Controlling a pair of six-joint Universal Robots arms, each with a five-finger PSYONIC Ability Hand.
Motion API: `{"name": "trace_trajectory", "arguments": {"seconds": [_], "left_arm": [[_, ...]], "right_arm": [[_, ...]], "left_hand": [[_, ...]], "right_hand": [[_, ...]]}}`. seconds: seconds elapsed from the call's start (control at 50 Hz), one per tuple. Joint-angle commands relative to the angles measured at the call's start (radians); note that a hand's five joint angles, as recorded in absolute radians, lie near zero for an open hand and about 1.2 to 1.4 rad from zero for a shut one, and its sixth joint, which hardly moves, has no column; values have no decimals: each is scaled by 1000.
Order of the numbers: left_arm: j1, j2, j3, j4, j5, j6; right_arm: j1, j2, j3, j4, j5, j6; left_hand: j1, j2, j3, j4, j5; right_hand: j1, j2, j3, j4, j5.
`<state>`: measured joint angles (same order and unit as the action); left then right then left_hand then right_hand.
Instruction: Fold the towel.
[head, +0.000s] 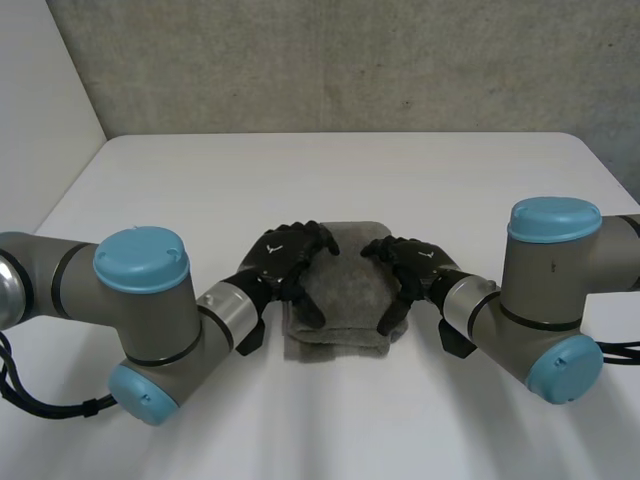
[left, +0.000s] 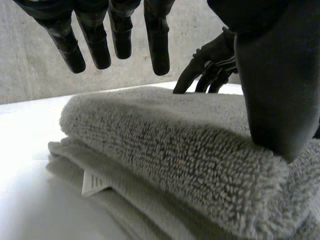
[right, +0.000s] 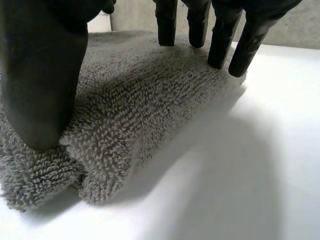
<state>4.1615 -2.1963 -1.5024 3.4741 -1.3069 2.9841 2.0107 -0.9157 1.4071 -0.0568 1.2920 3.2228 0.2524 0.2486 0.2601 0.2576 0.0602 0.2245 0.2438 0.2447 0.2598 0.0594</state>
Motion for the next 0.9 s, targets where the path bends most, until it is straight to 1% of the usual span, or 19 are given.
{"name": "trace_trajectory", "arguments": {"seconds": [0.02, 0.14, 0.18, 0.2, 0.22, 0.24, 0.26, 0.28, 0.3, 0.32, 0.34, 0.36, 0.38, 0.4, 0.42, 0.46, 0.5, 0.6, 0.9], "left_arm": [[12, 36, 2, -44, 0, -1], [22, 118, 11, -58, 0, 1], [61, 179, 31, -70, 1, 3], [62, 179, 31, -70, 1, 3], [89, 211, 42, -87, 3, 3], [89, 211, 42, -87, 3, 3], [116, 246, 53, -113, 1, 1], [141, 283, 70, -147, 1, 1], [141, 283, 70, -147, 1, 1], [161, 317, 94, -185, 0, -2], [179, 345, 117, -223, -2, -4], [180, 345, 117, -224, -2, -4], [192, 368, 135, -265, -11, -4], [192, 368, 136, -265, -11, -4], [203, 391, 151, -301, -24, -4], [209, 412, 160, -336, -41, -2], [210, 444, 165, -375, -84, -2], [209, 458, 166, -403, -127, -2], [209, 458, 171, -438, -135, -1]], "right_arm": [[0, -40, 1, 11, 10, 2], [7, -190, -2, 37, 18, -5], [3, -221, -3, 44, 20, -5], [0, -251, -5, 49, 26, -3], [0, -252, -5, 49, 26, -3], [-3, -284, -5, 54, 42, 0], [-3, -316, -5, 57, 71, 2], [-3, -316, -5, 57, 72, 2], [-4, -345, -5, 61, 117, 3], [-6, -371, -7, 63, 168, 2], [-6, -371, -7, 63, 168, 2], [-7, -399, -8, 63, 212, 0], [-7, -399, -8, 63, 213, 0], [-12, -422, -11, 63, 246, -1], [-19, -443, -11, 64, 266, 0], [-27, -460, -13, 66, 276, -1], [-35, -471, -11, 66, 276, -3], [-49, -480, -11, 64, 276, -8], [-49, -497, 1, 52, 277, -12]], "left_hand": [[-68, -64, -76, -73, -51], [-65, -61, -73, -71, -48], [-65, -62, -73, -71, -48], [-65, -61, -73, -71, -48], [-68, -64, -76, -73, -51], [-68, -64, -76, -73, -51], [-65, -62, -73, -71, -48], [-68, -64, -76, -73, -51], [-68, -64, -76, -73, -51], [-68, -64, -76, -73, -51], [-65, -62, -73, -71, -48], [-65, -61, -73, -71, -48], [-68, -64, -76, -73, -51], [-68, -64, -76, -73, -51], [-68, -64, -76, -73, -51], [-68, -64, -76, -73, -51], [-65, -61, -73, -71, -48], [-65, -61, -73, -71, -48], [-65, -62, -73, -71, -48]], "right_hand": [[-50, -69, -70, -85, -59], [-50, -69, -70, -85, -59], [-50, -69, -70, -85, -59], [-50, -69, -70, -85, -59], [-50, -69, -70, -85, -59], [-50, -69, -70, -85, -59], [-50, -69, -70, -85, -59], [-50, -69, -70, -85, -59], [-50, -69, -70, -85, -59], [-50, -69, -70, -85, -59], [-50, -69, -70, -85, -59], [-50, -69, -70, -85, -59], [-50, -69, -70, -85, -59], [-50, -69, -70, -85, -59], [-50, -69, -70, -85, -59], [-50, -69, -70, -85, -59], [-50, -69, -70, -85, -59], [-50, -69, -70, -85, -59], [-50, -69, -70, -85, -59]]}}
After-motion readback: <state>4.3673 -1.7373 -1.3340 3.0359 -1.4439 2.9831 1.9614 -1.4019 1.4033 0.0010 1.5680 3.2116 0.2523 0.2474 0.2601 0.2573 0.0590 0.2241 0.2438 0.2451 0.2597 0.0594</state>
